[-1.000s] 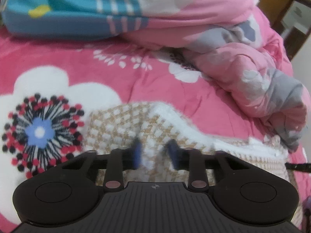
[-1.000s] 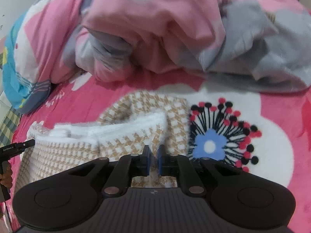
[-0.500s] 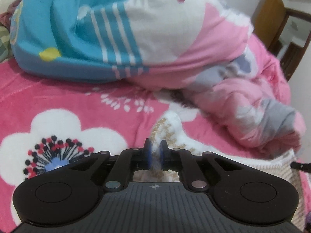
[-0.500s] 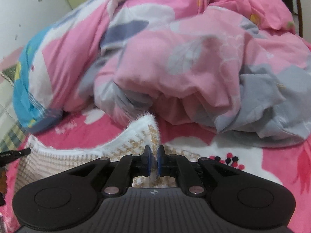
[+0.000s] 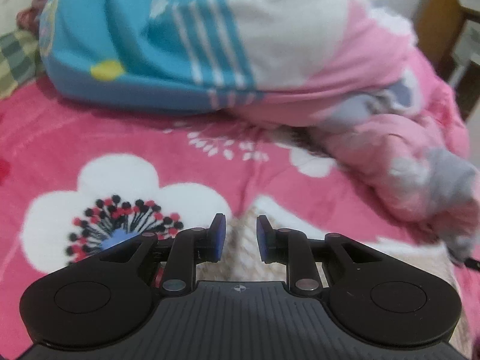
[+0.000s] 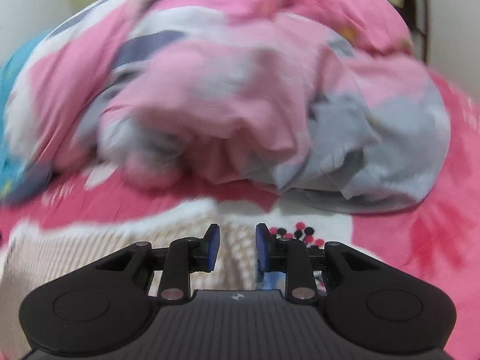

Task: Fold clothes

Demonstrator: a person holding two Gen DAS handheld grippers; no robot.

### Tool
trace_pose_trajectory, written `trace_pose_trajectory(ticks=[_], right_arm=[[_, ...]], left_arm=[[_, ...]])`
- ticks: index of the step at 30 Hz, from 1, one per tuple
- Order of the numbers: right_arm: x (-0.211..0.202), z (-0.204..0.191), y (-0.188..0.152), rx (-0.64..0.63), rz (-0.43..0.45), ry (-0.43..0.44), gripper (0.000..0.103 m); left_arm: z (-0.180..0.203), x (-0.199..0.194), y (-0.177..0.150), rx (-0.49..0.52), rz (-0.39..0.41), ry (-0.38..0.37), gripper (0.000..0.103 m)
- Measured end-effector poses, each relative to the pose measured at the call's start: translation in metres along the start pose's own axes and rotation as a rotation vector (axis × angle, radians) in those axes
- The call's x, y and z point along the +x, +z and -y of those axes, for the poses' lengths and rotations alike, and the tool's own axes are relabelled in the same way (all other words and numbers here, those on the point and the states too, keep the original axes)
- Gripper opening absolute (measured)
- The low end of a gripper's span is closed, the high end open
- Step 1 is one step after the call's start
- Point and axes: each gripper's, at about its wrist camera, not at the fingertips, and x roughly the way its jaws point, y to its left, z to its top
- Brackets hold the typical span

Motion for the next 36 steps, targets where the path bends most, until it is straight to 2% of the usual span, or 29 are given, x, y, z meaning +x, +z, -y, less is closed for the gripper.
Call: trace_pose_trajectory(ticks=[4,6,7,8,10,13,15,19,22,24,26,28,30,33,36], right_arm=[[-0.043,-0.053,-0.037,-0.297,-0.014,0.087,0.026],[-0.045,-0.07,-0.065,-0.439,-0.063,0.079,0.025],[-0.037,-0.071,-0.077,-0.458,-0.109,0.054,0.024],[-0.025,-0.067,-0.091,-0.463,-0.161,0.005,0.023],[0.0,-0.055,-0.115,-0.466,-0.212,-0.085,0.024],[-0.001,-0.063,-0.117,-0.52,-0.189,-0.118,0.026],[-0.013,-0.069,-0.112,-0.485,-0.204,-0.143,0.025],[-0.058,-0.084,-0.102,-0.394,-0.163,-0.063,0.025],[-0.049,-0.098,-0.123,-0.43,-0.24,-0.025,0.025],[-0.019,-0.097,-0.146,-0.438,-0.377,-0.084,0.025],[-0.018,-0.098,-0.139,-0.364,-0.378,-0.117,0.025],[-0.019,-0.1,-0.131,-0.298,-0.373,-0.149,0.024],[-0.038,-0.119,-0.112,-0.324,-0.288,-0.159,0.024],[-0.047,-0.155,-0.08,-0.282,-0.176,-0.021,0.024],[-0.008,-0.188,-0.066,-0.313,-0.112,0.075,0.024]], left_arm=[[0.024,-0.028,-0.032,0.072,-0.136,-0.096,0.024],[0.025,-0.025,-0.058,0.126,-0.201,-0.067,0.024],[0.025,-0.022,-0.072,0.157,-0.231,-0.041,0.024],[0.022,-0.018,-0.081,0.169,-0.244,-0.025,0.023],[0.01,-0.008,-0.088,0.148,-0.229,-0.017,0.018],[0.002,-0.001,-0.087,0.147,-0.215,-0.01,0.018],[0.006,-0.01,-0.083,0.165,-0.209,-0.004,0.018],[0.024,-0.051,-0.089,0.28,-0.153,-0.027,0.022],[0.028,-0.055,-0.11,0.339,-0.182,-0.031,0.023],[0.018,-0.043,-0.128,0.326,-0.206,-0.01,0.024],[0.01,-0.034,-0.141,0.317,-0.223,0.006,0.023],[0.01,-0.035,-0.139,0.318,-0.215,0.002,0.023],[0.005,-0.038,-0.139,0.298,-0.212,-0.01,0.023],[0.001,-0.042,-0.139,0.283,-0.211,-0.024,0.023],[0.001,-0.042,-0.141,0.284,-0.206,-0.029,0.023]])
